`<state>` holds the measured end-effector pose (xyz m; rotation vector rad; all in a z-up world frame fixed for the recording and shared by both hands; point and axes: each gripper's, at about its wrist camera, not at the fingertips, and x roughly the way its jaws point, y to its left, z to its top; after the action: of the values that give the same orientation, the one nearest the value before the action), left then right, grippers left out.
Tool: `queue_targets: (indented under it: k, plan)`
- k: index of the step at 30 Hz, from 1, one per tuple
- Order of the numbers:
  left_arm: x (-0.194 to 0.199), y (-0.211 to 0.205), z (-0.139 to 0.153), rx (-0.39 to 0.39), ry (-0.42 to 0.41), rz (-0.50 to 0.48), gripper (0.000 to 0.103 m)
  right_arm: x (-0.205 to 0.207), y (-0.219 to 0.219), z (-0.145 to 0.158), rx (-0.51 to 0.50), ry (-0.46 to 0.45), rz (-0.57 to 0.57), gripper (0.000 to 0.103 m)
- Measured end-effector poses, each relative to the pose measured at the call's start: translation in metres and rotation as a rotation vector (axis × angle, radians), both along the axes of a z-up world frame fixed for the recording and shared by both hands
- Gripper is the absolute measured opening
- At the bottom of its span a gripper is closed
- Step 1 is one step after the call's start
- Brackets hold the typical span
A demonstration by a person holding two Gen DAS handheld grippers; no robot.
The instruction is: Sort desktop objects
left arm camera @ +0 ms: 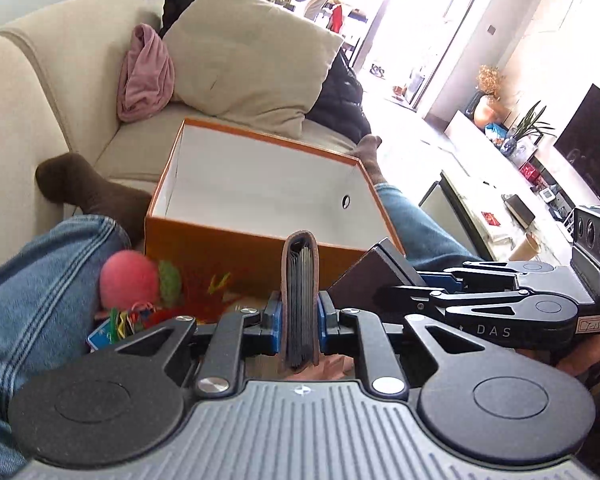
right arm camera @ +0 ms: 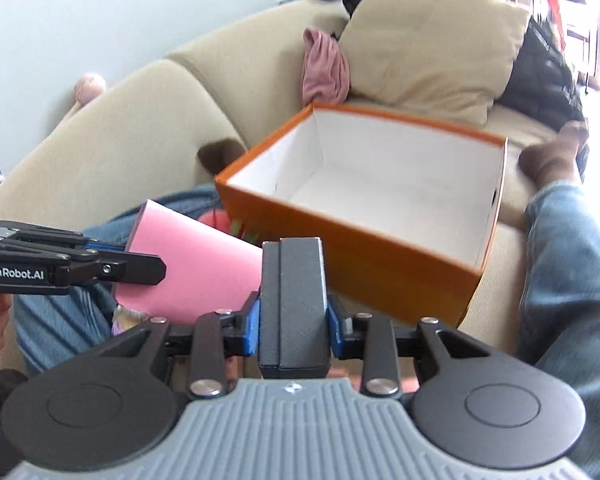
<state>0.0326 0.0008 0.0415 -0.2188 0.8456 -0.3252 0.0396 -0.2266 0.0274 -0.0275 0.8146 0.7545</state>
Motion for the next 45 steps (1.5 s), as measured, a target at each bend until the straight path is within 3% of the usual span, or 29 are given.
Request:
queue_targets:
  k: [8, 14, 21, 26, 31, 36, 45]
  plan:
    - [0.048, -0.003, 0.032, -0.006, -0.097, 0.009, 0.018, 0.038, -0.003, 0.036, 0.034, -0.127, -0.085, 0.035]
    - [0.093, -0.007, 0.023, -0.009, -0.083, 0.027, 0.018, 0.082, 0.002, 0.032, -0.009, -0.144, -0.181, 0.035]
    - [0.144, -0.041, -0.022, 0.011, 0.026, -0.045, 0.018, 0.121, 0.005, -0.019, -0.139, -0.025, -0.259, 0.035]
    - [0.165, -0.067, -0.060, 0.012, 0.137, -0.119, 0.018, 0.131, 0.000, -0.039, -0.188, 0.045, -0.300, 0.035]
    - [0.178, -0.079, -0.084, 0.014, 0.221, -0.152, 0.018, 0.135, -0.002, -0.046, -0.203, 0.080, -0.324, 0.035]
    - [0.191, -0.077, -0.101, -0.035, 0.304, -0.156, 0.018, 0.138, 0.002, -0.044, -0.229, 0.088, -0.311, 0.036]
    - [0.202, -0.076, -0.117, -0.070, 0.359, -0.160, 0.018, 0.146, -0.002, -0.041, -0.241, 0.151, -0.284, 0.037]
